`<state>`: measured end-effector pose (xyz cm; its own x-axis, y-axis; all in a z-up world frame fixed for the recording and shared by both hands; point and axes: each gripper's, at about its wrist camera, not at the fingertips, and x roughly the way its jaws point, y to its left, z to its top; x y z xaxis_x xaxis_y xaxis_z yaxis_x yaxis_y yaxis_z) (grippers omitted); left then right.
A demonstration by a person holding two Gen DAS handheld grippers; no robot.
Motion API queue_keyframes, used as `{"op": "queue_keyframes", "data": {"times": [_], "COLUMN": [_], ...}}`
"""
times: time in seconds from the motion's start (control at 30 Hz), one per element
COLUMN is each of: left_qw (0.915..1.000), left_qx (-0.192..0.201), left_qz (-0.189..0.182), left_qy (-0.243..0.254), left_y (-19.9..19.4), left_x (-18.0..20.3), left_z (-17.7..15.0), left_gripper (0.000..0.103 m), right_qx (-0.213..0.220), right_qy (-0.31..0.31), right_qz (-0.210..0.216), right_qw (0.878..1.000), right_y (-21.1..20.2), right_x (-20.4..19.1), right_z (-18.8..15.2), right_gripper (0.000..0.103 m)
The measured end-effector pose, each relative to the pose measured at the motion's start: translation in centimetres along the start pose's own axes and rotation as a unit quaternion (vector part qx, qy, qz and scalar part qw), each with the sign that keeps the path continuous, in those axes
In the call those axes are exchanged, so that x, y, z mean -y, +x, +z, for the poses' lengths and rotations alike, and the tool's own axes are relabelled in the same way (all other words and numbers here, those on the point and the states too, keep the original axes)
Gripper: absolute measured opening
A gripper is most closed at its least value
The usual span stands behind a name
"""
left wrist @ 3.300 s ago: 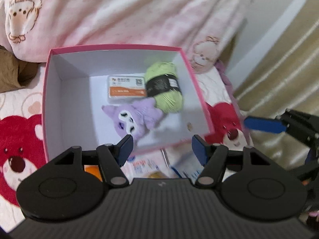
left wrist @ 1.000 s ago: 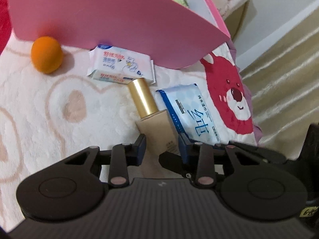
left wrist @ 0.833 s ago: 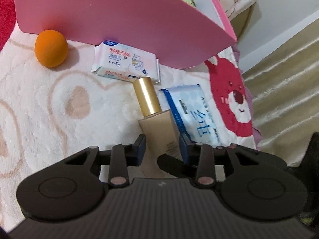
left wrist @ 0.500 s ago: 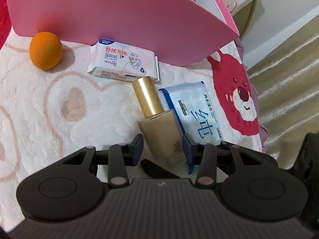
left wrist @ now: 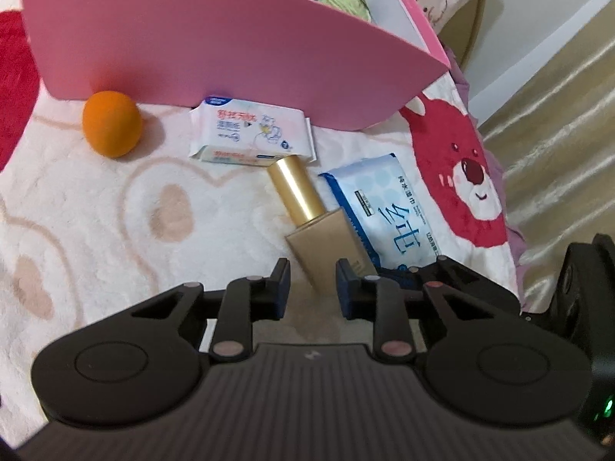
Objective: Organize objects
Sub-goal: 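Move the left tool to the gold-capped foundation bottle and close on it, then lift the foundation bottle with the left tool and carry it over the box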
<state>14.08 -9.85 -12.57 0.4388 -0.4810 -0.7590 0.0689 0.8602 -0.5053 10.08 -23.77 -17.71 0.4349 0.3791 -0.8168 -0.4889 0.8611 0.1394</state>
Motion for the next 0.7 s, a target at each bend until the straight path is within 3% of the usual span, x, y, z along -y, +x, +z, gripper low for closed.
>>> {"op": "queue_keyframes", "data": {"times": [0.13, 0.37, 0.53, 0.7], "left_qw": [0.9997, 0.9983, 0.9988, 0.9978], "left_qx": [0.007, 0.021, -0.002, -0.004], "left_qz": [-0.019, -0.046, -0.045, -0.066], "left_qy": [0.013, 0.028, 0.020, -0.009], "left_y": [-0.7, -0.6, 1.4, 2.5], "left_x": [0.1, 0.4, 0.1, -0.6], "left_z": [0.0, 0.2, 0.1, -0.5], "left_gripper": [0.024, 0.025, 0.029, 0.047], "right_qx": [0.012, 0.034, 0.031, 0.022], "right_qy": [0.004, 0.018, 0.024, 0.030], "right_qz": [-0.016, -0.035, -0.037, -0.053], "right_qw": [1.000, 0.999, 0.999, 0.998], "right_y": [-1.2, -2.9, -1.8, -0.7], "right_x": [0.4, 2.0, 2.0, 1.1], "right_z": [-0.3, -0.1, -0.9, -0.7], "right_gripper": [0.084, 0.041, 0.042, 0.042]}}
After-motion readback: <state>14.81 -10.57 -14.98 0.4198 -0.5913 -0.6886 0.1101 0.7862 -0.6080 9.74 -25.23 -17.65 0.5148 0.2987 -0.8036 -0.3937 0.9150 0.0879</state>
